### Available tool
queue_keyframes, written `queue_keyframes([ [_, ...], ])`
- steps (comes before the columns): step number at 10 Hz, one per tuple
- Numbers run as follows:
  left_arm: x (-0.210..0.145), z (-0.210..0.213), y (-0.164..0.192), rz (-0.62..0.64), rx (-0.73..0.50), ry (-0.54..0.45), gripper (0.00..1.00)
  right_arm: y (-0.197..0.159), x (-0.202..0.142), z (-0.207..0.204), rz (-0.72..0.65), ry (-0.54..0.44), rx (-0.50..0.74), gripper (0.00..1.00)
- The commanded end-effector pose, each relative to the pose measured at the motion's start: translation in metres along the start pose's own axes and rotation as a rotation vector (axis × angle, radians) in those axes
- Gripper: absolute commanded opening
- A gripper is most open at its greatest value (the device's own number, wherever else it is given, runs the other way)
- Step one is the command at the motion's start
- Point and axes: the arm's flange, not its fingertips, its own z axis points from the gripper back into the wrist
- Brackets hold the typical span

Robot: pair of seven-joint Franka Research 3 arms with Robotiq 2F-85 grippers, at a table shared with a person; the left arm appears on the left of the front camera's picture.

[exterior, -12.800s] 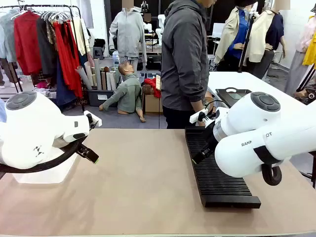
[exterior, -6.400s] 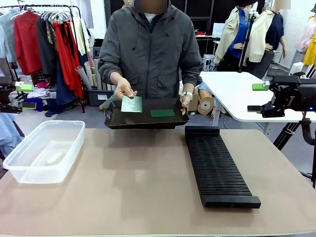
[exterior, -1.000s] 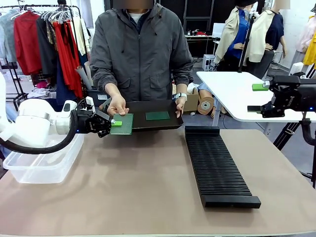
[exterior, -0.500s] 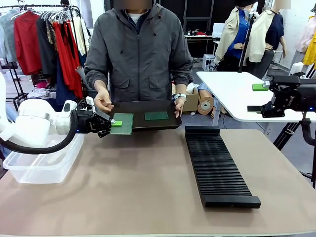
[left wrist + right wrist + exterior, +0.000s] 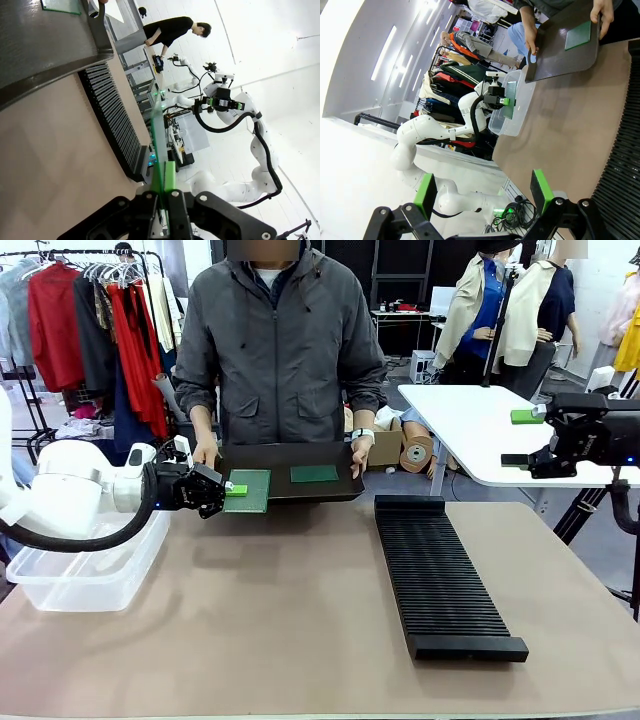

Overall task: Sort PCBs into racks and boxes based on the side picked up.
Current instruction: If the short side of the Blank PCB is picked up, insert it into the PCB Rack ; if the long side is picked up, place it in the Organizing box.

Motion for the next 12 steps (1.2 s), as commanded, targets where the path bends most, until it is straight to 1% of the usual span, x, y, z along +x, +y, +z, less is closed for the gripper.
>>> queue_keyframes([
  [1, 0.0, -0.001, -0.002, -0.001, -0.011, 0.002, 0.0, 0.004, 0.001, 0.0, -0.019, -0.005, 0.01, 1.0],
  [2, 0.0, 0.0, 0.0, 0.0, 0.0, 0.0, 0.0, 0.004, 0.001, 0.0, -0.019, -0.005, 0.01, 1.0],
  [3, 0.0, 0.004, -0.007, 0.015, 0.023, 0.024, 0.0, 0.004, 0.001, 0.0, -0.019, -0.005, 0.01, 1.0],
  [4, 0.0, 0.01, -0.016, 0.038, 0.067, 0.037, 0.0, 0.004, 0.001, 0.0, -0.019, -0.005, 0.01, 1.0],
  [6, 0.005, 0.035, -0.044, 0.049, 0.138, 0.063, 0.0, 0.004, 0.001, 0.0, -0.019, -0.005, 0.01, 1.0],
  [9, 0.012, 0.088, -0.076, 0.091, 0.23, 0.075, 0.0, 0.004, 0.001, 0.0, -0.019, -0.005, 0.01, 1.0],
  [10, 0.014, 0.107, -0.082, 0.119, 0.272, 0.095, 0.0, 0.004, 0.001, 0.0, -0.019, -0.005, 0.01, 1.0],
  [12, 0.019, 0.147, -0.1, 0.101, 0.414, 0.17, 0.0, 0.004, 0.001, 0.0, -0.019, -0.005, 0.01, 1.0],
])
